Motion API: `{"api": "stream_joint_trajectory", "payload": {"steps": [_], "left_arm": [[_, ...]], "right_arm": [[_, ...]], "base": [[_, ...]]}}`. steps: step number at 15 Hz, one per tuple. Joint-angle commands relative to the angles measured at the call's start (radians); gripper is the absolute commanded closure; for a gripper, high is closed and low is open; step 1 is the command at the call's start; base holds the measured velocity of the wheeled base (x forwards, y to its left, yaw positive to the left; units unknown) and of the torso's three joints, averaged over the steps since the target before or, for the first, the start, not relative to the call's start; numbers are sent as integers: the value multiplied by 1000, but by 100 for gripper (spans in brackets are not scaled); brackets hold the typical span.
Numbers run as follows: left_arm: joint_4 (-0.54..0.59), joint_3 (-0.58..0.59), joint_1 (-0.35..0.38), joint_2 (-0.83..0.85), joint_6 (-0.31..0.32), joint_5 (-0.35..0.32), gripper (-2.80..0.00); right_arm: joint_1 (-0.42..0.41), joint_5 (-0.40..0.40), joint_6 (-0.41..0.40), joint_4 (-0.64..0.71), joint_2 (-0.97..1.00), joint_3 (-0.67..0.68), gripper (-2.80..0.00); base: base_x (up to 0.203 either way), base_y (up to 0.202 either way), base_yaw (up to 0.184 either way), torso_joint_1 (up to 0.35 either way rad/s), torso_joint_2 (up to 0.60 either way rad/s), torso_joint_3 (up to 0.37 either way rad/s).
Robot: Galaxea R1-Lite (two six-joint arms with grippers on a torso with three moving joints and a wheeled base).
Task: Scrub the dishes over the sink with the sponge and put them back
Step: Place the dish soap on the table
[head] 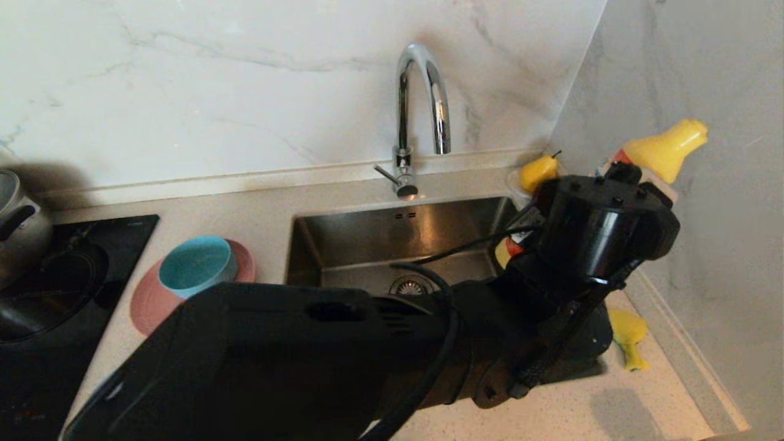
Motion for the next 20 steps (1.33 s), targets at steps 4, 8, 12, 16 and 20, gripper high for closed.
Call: {"api": "stream_joint_trajectory", "payload": {"steps": [4,8,12,16,20], "left_arm": [[-17,-2,4,-115,-25,-36,0],[-17,-2,7,-190,-57,-50,0],[-7,-1,22,-291,-78,-50,0],[15,2,47,-402,-93,-44,0],[82,15,146,-516,-116,-39,0]], "right_arm": [[0,0,0,1,-2,0,0],[0,0,0,0,0,0,0],[0,0,0,1,-2,0,0],[0,0,0,0,-2,0,0],[0,0,0,0,-2,0,0]], "base": [[0,0,0,0,0,0],[0,0,0,0,0,0],[0,0,0,0,0,0],[0,0,0,0,0,0],[0,0,0,0,0,0]]}}
